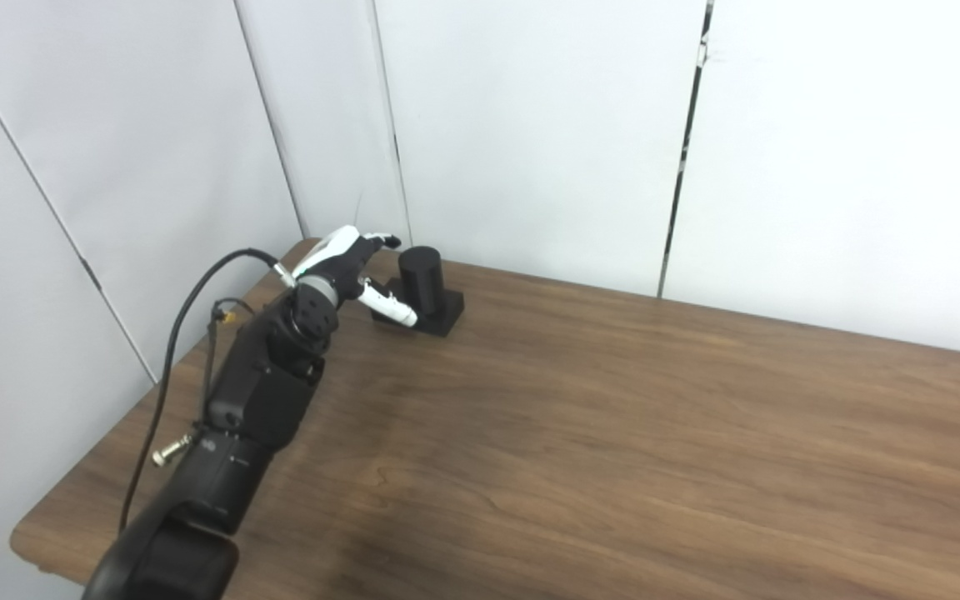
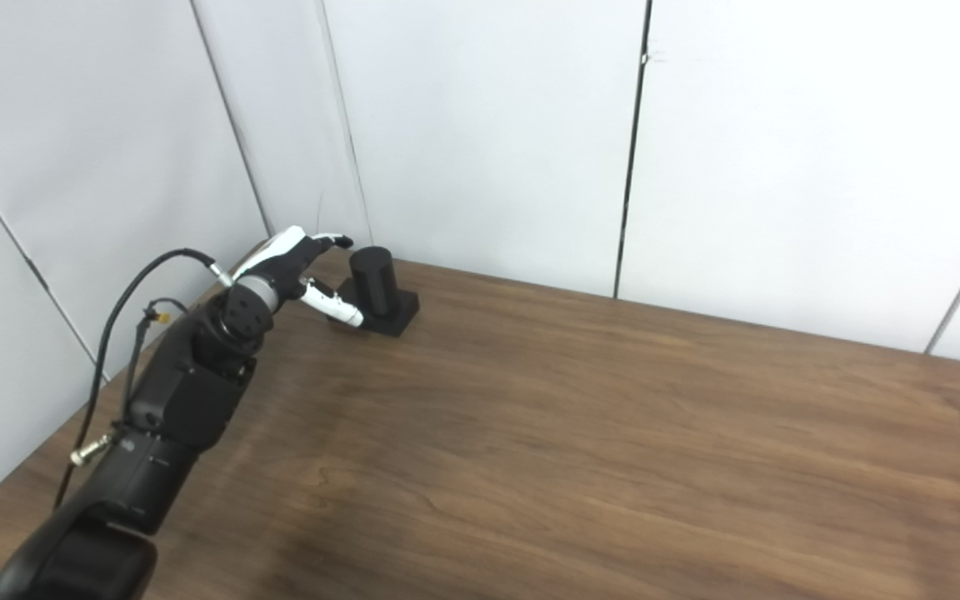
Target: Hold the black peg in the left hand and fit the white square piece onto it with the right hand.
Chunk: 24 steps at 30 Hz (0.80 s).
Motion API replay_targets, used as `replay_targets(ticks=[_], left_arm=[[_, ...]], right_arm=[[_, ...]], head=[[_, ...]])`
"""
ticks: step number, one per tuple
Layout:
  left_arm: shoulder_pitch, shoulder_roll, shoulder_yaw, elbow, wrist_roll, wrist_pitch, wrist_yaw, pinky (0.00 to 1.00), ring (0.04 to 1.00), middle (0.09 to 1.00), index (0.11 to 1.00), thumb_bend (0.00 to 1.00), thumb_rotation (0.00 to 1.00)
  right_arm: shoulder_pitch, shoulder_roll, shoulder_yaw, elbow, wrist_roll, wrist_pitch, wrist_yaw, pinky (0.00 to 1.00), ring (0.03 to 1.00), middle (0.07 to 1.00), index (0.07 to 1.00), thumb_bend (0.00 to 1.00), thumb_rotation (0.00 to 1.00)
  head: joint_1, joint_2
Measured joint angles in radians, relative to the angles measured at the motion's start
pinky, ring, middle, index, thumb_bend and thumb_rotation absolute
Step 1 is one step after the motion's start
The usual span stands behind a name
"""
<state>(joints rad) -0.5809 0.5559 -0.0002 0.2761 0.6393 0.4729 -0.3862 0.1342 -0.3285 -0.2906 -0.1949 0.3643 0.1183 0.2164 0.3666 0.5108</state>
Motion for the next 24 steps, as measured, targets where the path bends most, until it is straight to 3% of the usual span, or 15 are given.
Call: replay_targets(ticks=[6,11,18,24], left_arm=[[-0.039,0.043,-0.124,0.096,0.029,-0.003,-0.025,1.00,1.000,1.000,0.895,1.00,0.18],[-0.102,0.059,-0.192,0.183,0.029,-0.013,-0.025,1.00,1.000,1.000,0.888,1.00,0.17],[-0.165,0.058,-0.236,0.291,0.025,-0.029,0.010,1.00,1.000,0.996,0.881,1.00,0.15],[-0.174,0.050,-0.259,0.316,0.021,-0.060,0.045,1.00,1.000,0.998,0.910,1.00,0.15]], right_arm=[[-0.001,-0.009,0.000,0.000,0.002,0.001,0.009,1.00,0.978,0.952,1.000,0.64,1.00],[0.003,-0.029,-0.008,-0.030,0.003,0.022,0.009,1.00,0.990,0.955,1.000,0.64,1.00],[0.014,-0.035,-0.027,-0.037,0.014,0.024,0.010,1.00,0.997,0.948,1.000,0.65,1.00],[0.022,-0.040,-0.027,-0.037,0.015,0.024,0.015,1.00,0.986,0.938,1.000,0.64,1.00]], head=[[-0.006,0.003],[-0.006,0.006],[-0.009,0.008],[-0.009,0.008]])
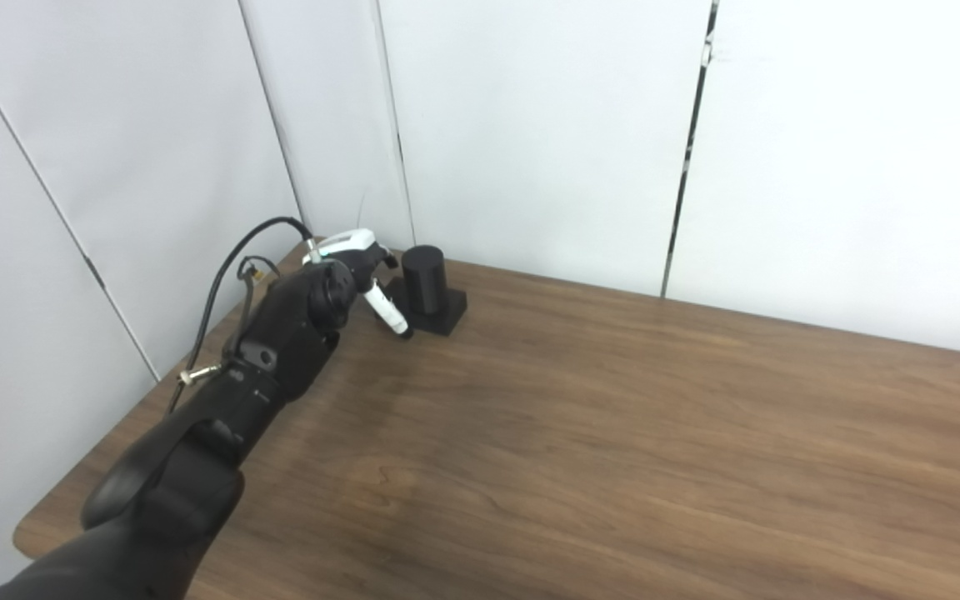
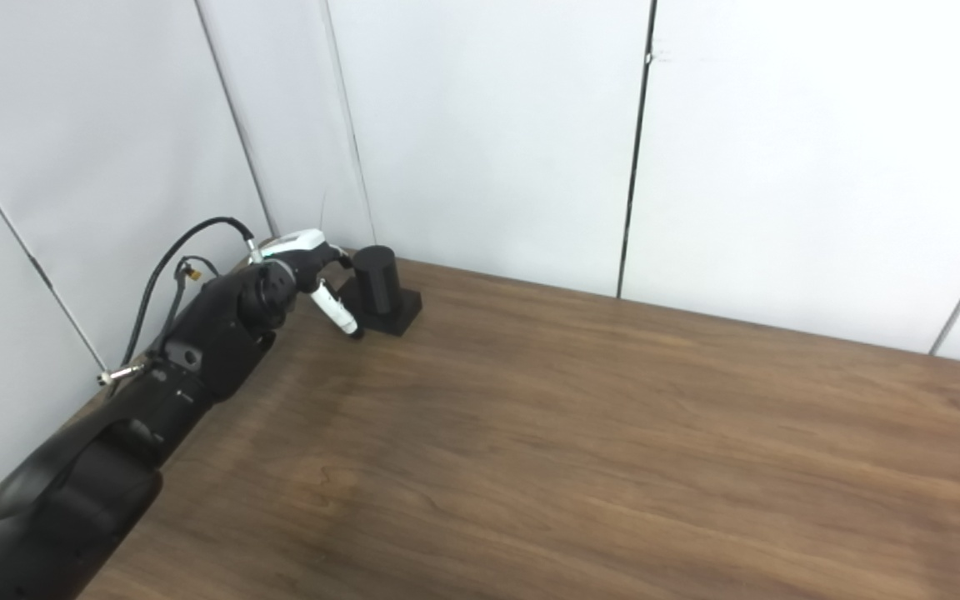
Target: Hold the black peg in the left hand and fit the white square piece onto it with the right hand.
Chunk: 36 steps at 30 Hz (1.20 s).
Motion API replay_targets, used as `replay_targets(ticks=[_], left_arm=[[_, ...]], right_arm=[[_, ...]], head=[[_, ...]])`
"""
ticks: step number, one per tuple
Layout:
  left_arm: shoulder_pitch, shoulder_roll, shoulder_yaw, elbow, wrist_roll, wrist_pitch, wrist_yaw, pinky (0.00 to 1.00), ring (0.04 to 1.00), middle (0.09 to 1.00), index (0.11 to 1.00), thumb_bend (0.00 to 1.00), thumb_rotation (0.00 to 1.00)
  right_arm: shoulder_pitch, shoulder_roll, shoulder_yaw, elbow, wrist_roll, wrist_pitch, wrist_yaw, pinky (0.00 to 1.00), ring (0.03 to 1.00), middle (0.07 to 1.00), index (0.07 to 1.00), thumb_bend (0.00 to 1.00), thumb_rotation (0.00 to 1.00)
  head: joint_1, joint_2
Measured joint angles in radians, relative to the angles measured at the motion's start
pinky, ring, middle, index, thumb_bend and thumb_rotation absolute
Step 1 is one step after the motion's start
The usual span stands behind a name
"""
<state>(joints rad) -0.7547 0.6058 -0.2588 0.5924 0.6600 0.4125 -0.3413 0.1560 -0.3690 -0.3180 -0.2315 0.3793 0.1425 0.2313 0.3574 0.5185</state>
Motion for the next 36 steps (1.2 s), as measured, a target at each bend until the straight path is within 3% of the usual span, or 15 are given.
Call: replay_targets(ticks=[7,22,27,32,36], left_arm=[[-0.012,-0.008,-0.018,0.041,-0.004,-0.024,0.018,1.00,1.000,1.000,0.915,1.00,0.16],[-0.140,-0.045,-0.104,0.337,-0.003,-0.161,0.060,1.00,1.000,1.000,0.890,1.00,0.22],[-0.158,-0.061,-0.126,0.350,-0.003,-0.164,0.063,1.00,1.000,1.000,0.876,1.00,0.22],[-0.168,-0.071,-0.139,0.373,-0.004,-0.172,0.057,1.00,1.000,1.000,0.819,1.00,0.22],[-0.182,-0.071,-0.153,0.403,-0.004,-0.198,0.058,1.00,1.000,0.998,0.705,0.98,0.21]], right_arm=[[0.000,-0.005,0.000,0.002,0.000,0.000,0.003,1.00,0.974,0.942,1.000,0.66,0.99],[0.029,-0.027,-0.008,0.000,0.002,-0.001,0.012,1.00,0.955,0.940,1.000,0.65,1.00],[0.034,-0.026,-0.008,-0.001,0.002,-0.003,0.017,1.00,0.946,0.926,1.000,0.66,1.00],[0.040,-0.026,-0.012,-0.004,0.002,-0.002,0.017,1.00,0.943,0.919,1.000,0.66,1.00],[0.041,-0.026,-0.015,-0.005,0.005,-0.002,0.017,1.00,0.943,0.913,1.000,0.66,0.99]], head=[[-0.011,-0.006],[-0.037,0.000],[-0.046,0.002],[-0.046,0.006],[-0.046,0.006]])
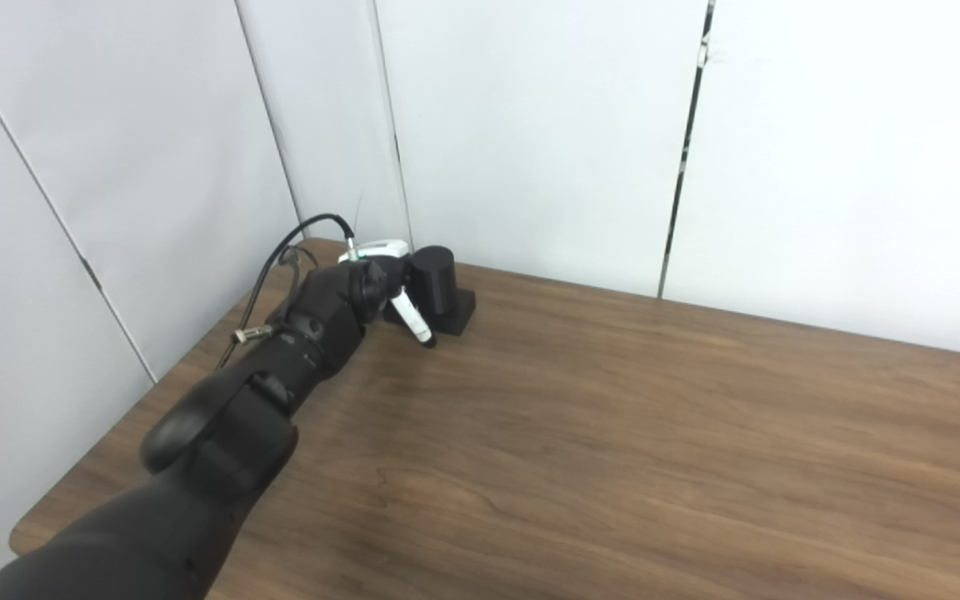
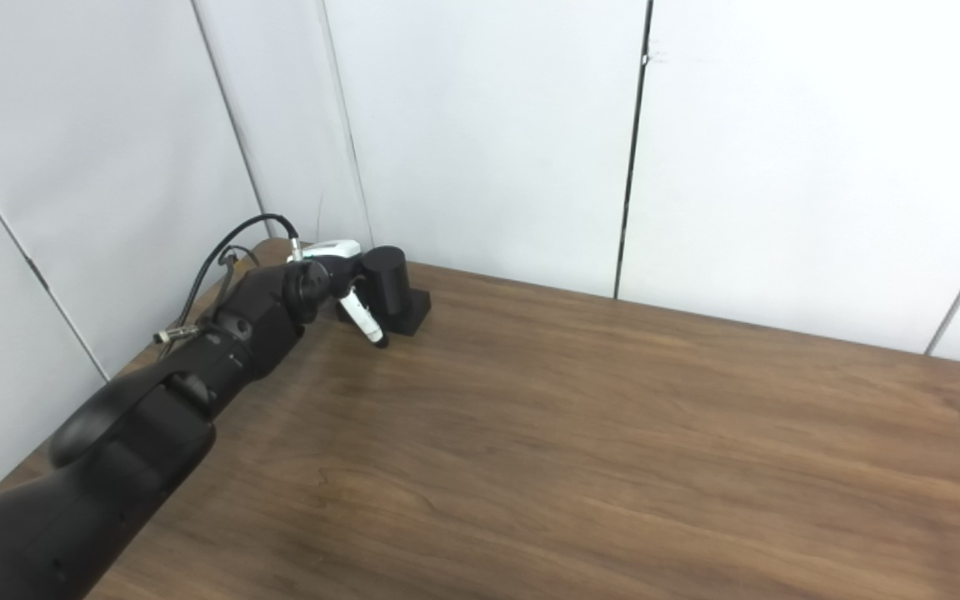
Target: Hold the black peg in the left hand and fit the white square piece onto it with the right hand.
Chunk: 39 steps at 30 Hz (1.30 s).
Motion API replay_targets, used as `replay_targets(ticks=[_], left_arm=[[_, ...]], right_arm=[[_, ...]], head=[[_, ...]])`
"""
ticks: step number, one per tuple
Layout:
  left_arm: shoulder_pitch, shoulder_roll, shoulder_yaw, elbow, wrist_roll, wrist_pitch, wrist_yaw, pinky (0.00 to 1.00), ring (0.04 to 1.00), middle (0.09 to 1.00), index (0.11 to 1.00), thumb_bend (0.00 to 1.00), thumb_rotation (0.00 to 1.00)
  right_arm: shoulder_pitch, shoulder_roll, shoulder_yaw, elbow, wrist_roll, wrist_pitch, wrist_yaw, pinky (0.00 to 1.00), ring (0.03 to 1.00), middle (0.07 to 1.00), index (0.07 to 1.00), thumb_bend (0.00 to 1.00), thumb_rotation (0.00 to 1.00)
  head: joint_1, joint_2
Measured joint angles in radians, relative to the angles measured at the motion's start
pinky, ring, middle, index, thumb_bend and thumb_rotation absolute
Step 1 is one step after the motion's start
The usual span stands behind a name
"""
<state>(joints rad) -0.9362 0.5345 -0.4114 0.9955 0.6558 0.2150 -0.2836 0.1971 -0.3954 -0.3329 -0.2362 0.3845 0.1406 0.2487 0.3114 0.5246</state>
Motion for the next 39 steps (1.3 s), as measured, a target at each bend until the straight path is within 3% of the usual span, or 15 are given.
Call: replay_targets(ticks=[3,4,5,8,14,19,24,27,33,39], left_arm=[[-0.010,-0.005,-0.004,0.019,0.000,-0.005,0.026,1.00,1.000,0.947,0.606,0.90,0.12],[-0.011,-0.009,-0.002,0.023,-0.003,-0.007,0.036,1.00,1.000,0.921,0.549,0.72,0.09],[-0.010,-0.013,0.003,0.024,-0.010,-0.012,0.048,1.00,0.995,0.885,0.511,0.60,0.07],[-0.008,-0.026,0.014,0.032,-0.030,-0.030,0.093,1.00,0.952,0.827,0.486,0.53,0.05],[0.003,-0.027,0.018,0.036,-0.042,-0.040,0.138,0.95,0.876,0.748,0.483,0.53,0.05],[0.009,-0.030,0.022,0.036,-0.056,-0.032,0.157,0.92,0.880,0.776,0.483,0.53,0.05],[0.043,-0.047,0.049,-0.009,-0.076,-0.002,0.194,0.97,0.898,0.781,0.484,0.53,0.05],[0.090,-0.053,0.069,-0.083,-0.083,0.009,0.230,0.97,0.908,0.790,0.482,0.53,0.05],[0.195,-0.070,0.072,-0.292,-0.067,0.096,0.268,0.97,0.939,0.849,0.484,0.52,0.05],[0.240,-0.077,0.017,-0.470,-0.032,0.212,0.195,0.93,0.943,0.862,0.486,0.52,0.05]], right_arm=[[0.000,0.000,0.000,0.000,0.000,0.000,0.000,1.00,0.943,0.911,1.000,0.67,1.00],[0.000,0.000,0.000,0.000,0.000,0.000,0.000,1.00,0.943,0.911,1.000,0.67,1.00],[0.000,0.000,0.000,0.000,0.000,0.000,0.000,1.00,0.943,0.911,1.000,0.67,1.00],[0.000,0.001,0.001,-0.002,0.000,0.001,-0.001,1.00,0.940,0.913,1.000,0.67,1.00],[0.000,0.001,0.001,-0.004,-0.001,0.001,-0.001,1.00,0.938,0.907,1.000,0.67,1.00],[0.000,0.001,0.001,-0.013,-0.001,0.002,-0.003,1.00,0.935,0.906,1.000,0.65,1.00],[-0.001,0.003,0.009,-0.029,-0.001,0.003,-0.004,1.00,0.938,0.913,1.000,0.65,1.00],[-0.004,0.005,0.018,-0.030,-0.001,0.005,-0.004,1.00,0.934,0.915,1.000,0.65,1.00],[-0.005,0.017,0.028,-0.054,-0.002,0.030,-0.016,1.00,0.921,0.909,1.000,0.63,1.00],[-0.001,0.023,0.046,-0.069,-0.010,0.036,-0.010,1.00,0.934,0.926,1.000,0.69,1.00]], head=[[-0.003,0.003],[-0.003,0.003],[-0.003,0.003],[-0.005,0.003],[-0.009,0.006],[-0.018,0.012],[-0.049,0.034],[-0.064,0.041],[-0.101,0.060],[-0.123,0.075]])
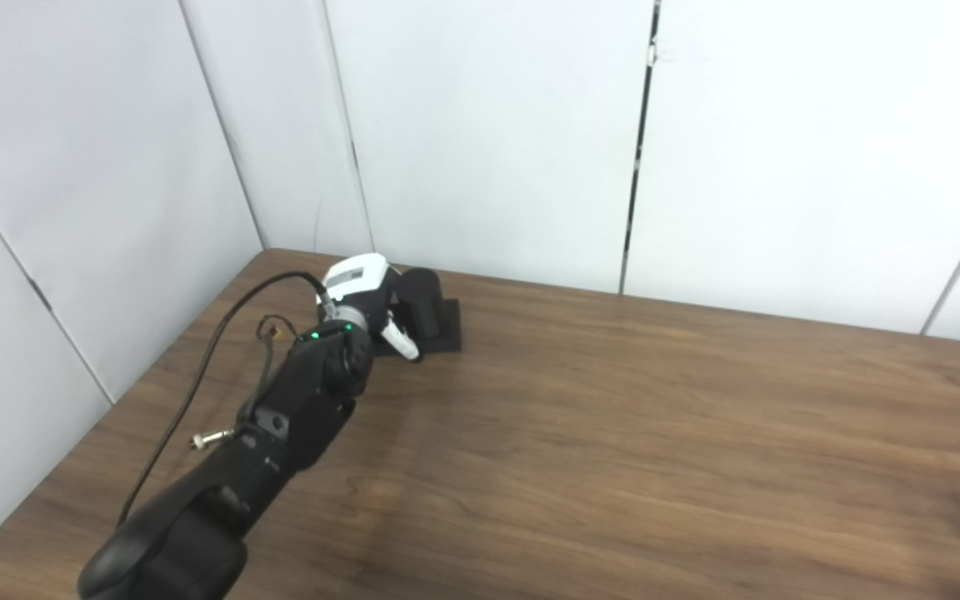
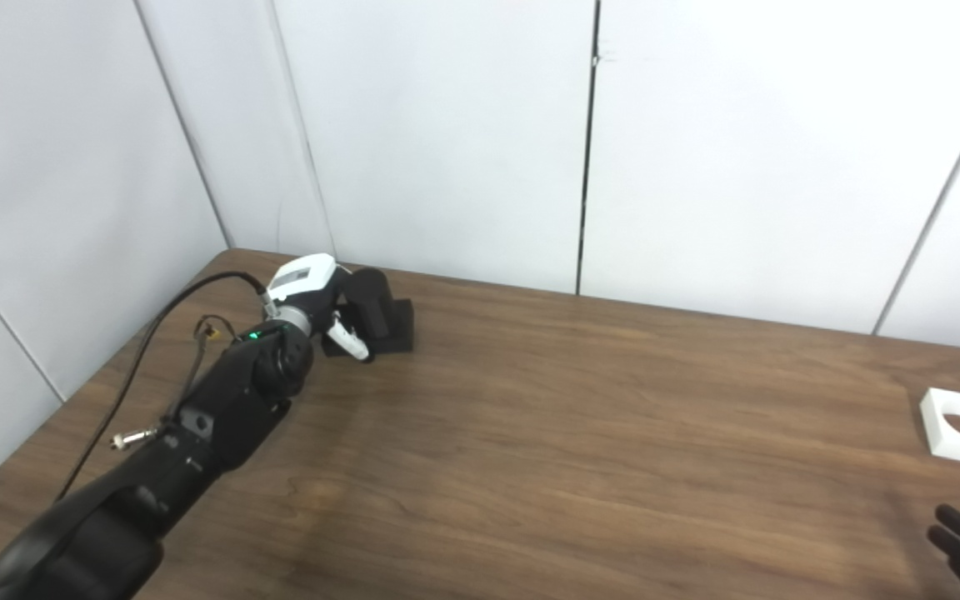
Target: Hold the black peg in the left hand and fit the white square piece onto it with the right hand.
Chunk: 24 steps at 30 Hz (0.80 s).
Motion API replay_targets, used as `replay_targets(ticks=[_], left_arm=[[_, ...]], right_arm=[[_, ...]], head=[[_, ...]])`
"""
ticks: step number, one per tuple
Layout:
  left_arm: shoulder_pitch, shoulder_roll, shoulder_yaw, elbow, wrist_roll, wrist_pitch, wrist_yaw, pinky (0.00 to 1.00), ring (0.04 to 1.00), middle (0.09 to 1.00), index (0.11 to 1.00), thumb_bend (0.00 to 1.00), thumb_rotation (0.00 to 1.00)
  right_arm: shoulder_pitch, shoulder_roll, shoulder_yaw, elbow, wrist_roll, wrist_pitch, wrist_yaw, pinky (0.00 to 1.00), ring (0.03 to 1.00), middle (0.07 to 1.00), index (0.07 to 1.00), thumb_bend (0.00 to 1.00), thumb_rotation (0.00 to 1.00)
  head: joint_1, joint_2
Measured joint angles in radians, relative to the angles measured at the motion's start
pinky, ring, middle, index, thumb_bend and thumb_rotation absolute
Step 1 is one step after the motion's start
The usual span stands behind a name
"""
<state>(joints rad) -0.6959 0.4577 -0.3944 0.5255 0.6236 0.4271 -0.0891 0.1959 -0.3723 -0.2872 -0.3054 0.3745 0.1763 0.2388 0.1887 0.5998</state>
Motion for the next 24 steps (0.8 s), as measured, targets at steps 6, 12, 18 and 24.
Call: replay_targets(ticks=[6,12,18,24], left_arm=[[0.045,-0.012,-0.002,-0.140,0.035,0.041,-0.097,0.90,0.931,0.829,0.484,0.52,0.05],[0.045,-0.026,0.036,-0.201,0.134,0.044,-0.275,0.85,0.896,0.790,0.484,0.52,0.06],[0.071,-0.088,0.108,-0.319,0.327,0.047,-0.522,0.79,0.883,0.780,0.491,0.52,0.06],[0.177,-0.282,0.224,-0.536,0.612,0.046,-0.738,0.81,0.882,0.795,0.484,0.52,0.06]], right_arm=[[0.003,0.026,0.004,0.000,0.006,0.007,-0.003,1.00,0.919,0.915,1.000,0.66,1.00],[0.009,0.061,0.016,0.001,0.004,0.010,-0.006,1.00,0.902,0.901,1.000,0.64,1.00],[0.010,0.078,0.018,0.001,-0.008,0.005,-0.010,1.00,0.896,0.902,1.000,0.63,1.00],[0.010,0.102,0.035,-0.013,-0.016,0.004,-0.041,1.00,0.904,0.912,1.000,0.62,1.00]], head=[[-0.041,0.023],[-0.069,0.037],[-0.112,0.058],[-0.141,0.069]])
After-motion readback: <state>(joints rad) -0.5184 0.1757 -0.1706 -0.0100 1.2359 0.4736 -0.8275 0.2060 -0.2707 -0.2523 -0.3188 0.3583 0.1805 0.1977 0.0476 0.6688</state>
